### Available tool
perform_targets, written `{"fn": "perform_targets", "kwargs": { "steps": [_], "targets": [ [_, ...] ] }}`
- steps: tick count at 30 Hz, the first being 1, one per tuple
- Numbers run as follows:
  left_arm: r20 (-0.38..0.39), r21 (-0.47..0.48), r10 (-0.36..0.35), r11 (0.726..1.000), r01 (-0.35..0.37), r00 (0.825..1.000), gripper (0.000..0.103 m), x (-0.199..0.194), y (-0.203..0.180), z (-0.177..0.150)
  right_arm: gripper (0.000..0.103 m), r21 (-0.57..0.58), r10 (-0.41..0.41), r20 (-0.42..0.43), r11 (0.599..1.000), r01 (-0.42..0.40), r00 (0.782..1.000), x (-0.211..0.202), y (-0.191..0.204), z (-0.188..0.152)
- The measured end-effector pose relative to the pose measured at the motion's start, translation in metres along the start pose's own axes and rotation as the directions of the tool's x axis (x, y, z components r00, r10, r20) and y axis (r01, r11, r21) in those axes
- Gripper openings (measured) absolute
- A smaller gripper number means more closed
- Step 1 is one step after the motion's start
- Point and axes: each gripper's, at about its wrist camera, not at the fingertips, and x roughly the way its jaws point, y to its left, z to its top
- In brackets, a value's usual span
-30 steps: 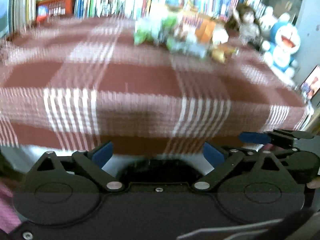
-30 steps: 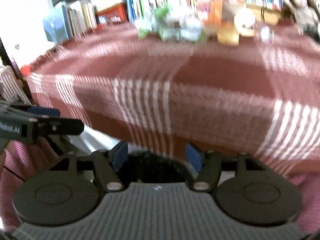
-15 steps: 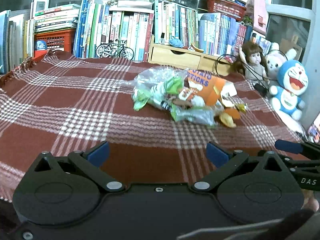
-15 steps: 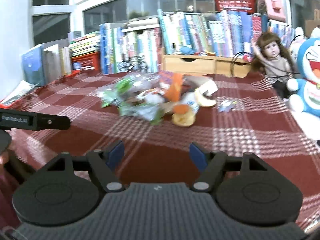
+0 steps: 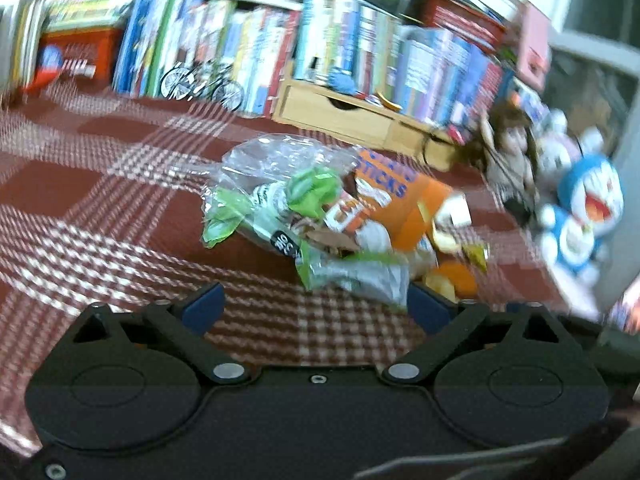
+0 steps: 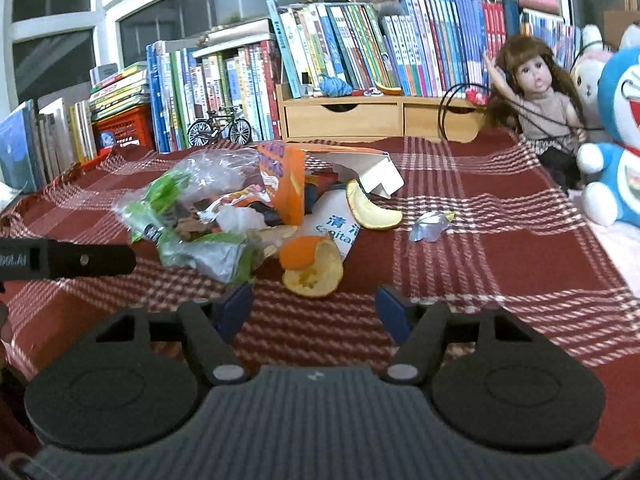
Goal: Collect trash
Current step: 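Move both tools back over the remaining items on the tablecloth, then grasp the clear vegetable bag with the left tool while the right tool grasps the bitten orange snack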
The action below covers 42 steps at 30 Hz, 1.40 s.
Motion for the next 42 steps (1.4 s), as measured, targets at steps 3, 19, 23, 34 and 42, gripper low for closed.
{"fn": "perform_targets", "kwargs": {
  "steps": [3,19,23,34,42],
  "targets": [
    [0.000,-0.094,0.017,0.995,-0.017,1.000,0.084,0.020,0.009,0.006,0.074,-0.004,-0.005,-0.005,1.000,0.005,1.000,0.013,-0.002,0.004],
    [0.008,-0.131,-0.016,0.991,0.017,1.000,0.029,0.067,0.003,0.008,0.050,0.019,0.040,-0.067,0.999,-0.039,0.997,0.059,-0.002,0.014],
    [0.026,-0.091,-0.029,0.995,0.031,0.999,0.024,0.055,-0.001,0.008,0.046,-0.016,0.033,-0.056,0.999,-0.034,0.998,0.055,0.004,0.013],
    [0.085,-0.010,-0.041,0.999,0.042,0.996,0.023,0.009,-0.005,0.004,0.044,-0.022,0.050,-0.024,0.998,-0.050,0.998,0.031,0.010,0.011],
    [0.106,0.029,-0.054,0.998,0.051,0.993,0.023,-0.018,-0.004,0.001,0.044,-0.042,0.043,-0.005,0.998,-0.043,0.999,0.014,0.015,0.010]
  ]
}}
